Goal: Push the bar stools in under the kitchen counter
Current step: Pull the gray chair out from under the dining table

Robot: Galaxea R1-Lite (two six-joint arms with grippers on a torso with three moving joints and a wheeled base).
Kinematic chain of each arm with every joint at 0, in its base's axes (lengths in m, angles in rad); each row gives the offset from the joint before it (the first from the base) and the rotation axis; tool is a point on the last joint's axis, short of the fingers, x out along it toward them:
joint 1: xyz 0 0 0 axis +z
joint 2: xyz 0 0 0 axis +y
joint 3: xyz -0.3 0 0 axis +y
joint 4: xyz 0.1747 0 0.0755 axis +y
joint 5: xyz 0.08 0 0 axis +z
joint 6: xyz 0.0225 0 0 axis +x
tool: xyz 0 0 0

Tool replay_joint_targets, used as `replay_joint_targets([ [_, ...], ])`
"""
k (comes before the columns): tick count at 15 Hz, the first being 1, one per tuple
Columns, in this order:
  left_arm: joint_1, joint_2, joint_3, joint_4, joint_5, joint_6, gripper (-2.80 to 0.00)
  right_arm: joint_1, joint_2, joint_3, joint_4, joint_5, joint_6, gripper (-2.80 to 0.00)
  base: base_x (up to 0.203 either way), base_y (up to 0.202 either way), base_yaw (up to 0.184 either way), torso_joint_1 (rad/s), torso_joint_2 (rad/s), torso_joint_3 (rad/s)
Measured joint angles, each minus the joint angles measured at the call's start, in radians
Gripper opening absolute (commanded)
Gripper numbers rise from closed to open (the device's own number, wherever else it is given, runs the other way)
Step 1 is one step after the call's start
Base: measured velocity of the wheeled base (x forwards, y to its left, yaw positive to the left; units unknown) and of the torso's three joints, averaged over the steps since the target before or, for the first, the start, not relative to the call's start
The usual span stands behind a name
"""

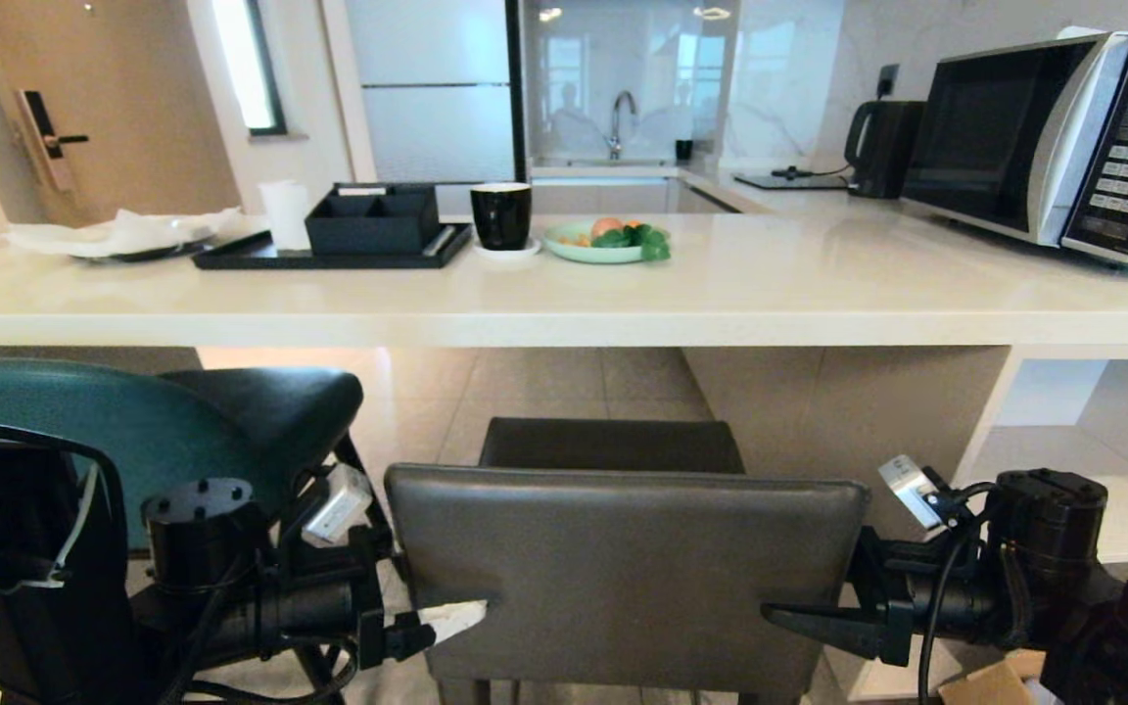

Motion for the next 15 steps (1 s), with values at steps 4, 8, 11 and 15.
replay_joint_targets([
  [4,-0.001,-0.019,0.021,0.000,-0.002,0.000,0.00,0.010,-0.006,0.010,0.000,-0.002,0.000,0.00,-0.192,0.000,-0.002,0.002,0.00,0.002],
  [8,-0.001,-0.037,0.046,-0.001,-0.002,0.000,0.00,0.020,-0.014,0.025,-0.007,-0.002,0.002,0.00,-0.193,0.000,-0.003,0.001,0.00,0.001],
  [11,-0.001,-0.049,0.058,-0.001,-0.002,0.000,0.00,0.024,-0.021,0.033,-0.007,-0.002,0.002,0.00,-0.197,0.000,-0.002,-0.001,0.00,0.001],
  [15,-0.001,-0.056,0.063,-0.001,-0.001,0.001,0.00,0.026,-0.031,0.040,-0.006,-0.004,0.002,0.00,-0.194,0.000,-0.002,0.002,0.00,0.000],
])
